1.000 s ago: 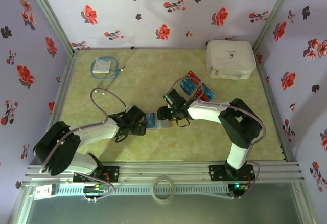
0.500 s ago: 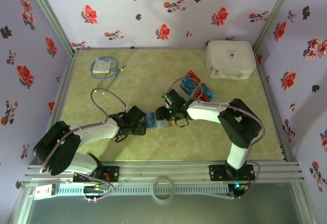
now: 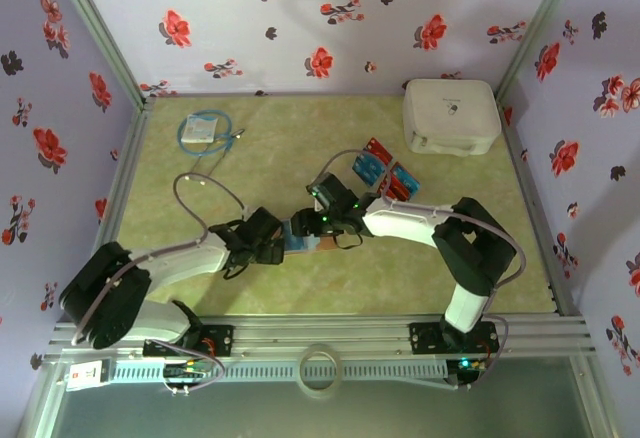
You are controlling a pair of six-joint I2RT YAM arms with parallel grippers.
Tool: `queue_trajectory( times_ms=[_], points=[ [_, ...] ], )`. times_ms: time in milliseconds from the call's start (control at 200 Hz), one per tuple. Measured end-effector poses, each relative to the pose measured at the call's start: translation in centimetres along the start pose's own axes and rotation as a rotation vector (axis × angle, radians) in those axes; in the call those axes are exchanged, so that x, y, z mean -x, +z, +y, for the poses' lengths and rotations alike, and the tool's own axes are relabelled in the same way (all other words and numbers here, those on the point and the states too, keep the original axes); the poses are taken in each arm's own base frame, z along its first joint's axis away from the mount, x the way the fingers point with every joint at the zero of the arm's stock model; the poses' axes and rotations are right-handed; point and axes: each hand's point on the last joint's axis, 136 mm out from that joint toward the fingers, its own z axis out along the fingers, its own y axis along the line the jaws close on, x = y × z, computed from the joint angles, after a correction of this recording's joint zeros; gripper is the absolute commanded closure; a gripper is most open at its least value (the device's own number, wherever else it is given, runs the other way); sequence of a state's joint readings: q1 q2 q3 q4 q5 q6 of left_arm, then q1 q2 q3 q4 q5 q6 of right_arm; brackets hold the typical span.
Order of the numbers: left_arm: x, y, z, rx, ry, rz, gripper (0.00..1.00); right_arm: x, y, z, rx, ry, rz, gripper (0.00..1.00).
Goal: Put the credit cards into the card holder
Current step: Flip over the card slot in the card holder.
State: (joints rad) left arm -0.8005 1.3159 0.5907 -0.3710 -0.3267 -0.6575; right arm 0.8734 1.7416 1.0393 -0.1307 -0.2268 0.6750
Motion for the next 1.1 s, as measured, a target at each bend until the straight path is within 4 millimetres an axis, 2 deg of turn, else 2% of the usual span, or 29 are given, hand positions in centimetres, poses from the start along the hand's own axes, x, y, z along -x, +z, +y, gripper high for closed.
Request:
queue_trajectory(
  times_ms=[125, 270, 440, 655, 790, 960, 1100],
  points=[
    [1.6, -2.9, 0.7, -0.050, -0.079, -0.116, 0.00, 0.1, 0.5, 1.1, 0.021, 0.002, 0.006, 0.42],
    [2.8, -5.6, 1.9, -0.093, -0.176, -0.221, 0.00, 0.0, 2.3, 2.2, 0.036, 0.003, 0.023, 0.42],
    [2.7, -6.1, 2.8, -0.087, -0.212, -0.235, 0.00, -0.4, 4.7, 2.3, 0.028, 0.011, 0.052, 0.42],
    [2.1, -5.4, 3.0, -0.057, -0.199, -0.206, 0.00, -0.2, 4.8, 2.5, 0.034, 0.017, 0.051, 0.41],
    [1.8, -4.8, 3.0, -0.039, -0.187, -0.182, 0.00, 0.0, 3.7, 2.6, 0.023, 0.011, 0.044, 0.39],
    [1.3, -3.6, 2.6, -0.014, -0.149, -0.137, 0.00, 1.9, 0.2, 3.6, 0.046, -0.007, -0.028, 0.39],
    [2.0, -2.9, 1.5, -0.021, -0.114, -0.115, 0.00, 2.7, -2.0, 1.7, 0.032, 0.018, -0.076, 0.39]
  ],
)
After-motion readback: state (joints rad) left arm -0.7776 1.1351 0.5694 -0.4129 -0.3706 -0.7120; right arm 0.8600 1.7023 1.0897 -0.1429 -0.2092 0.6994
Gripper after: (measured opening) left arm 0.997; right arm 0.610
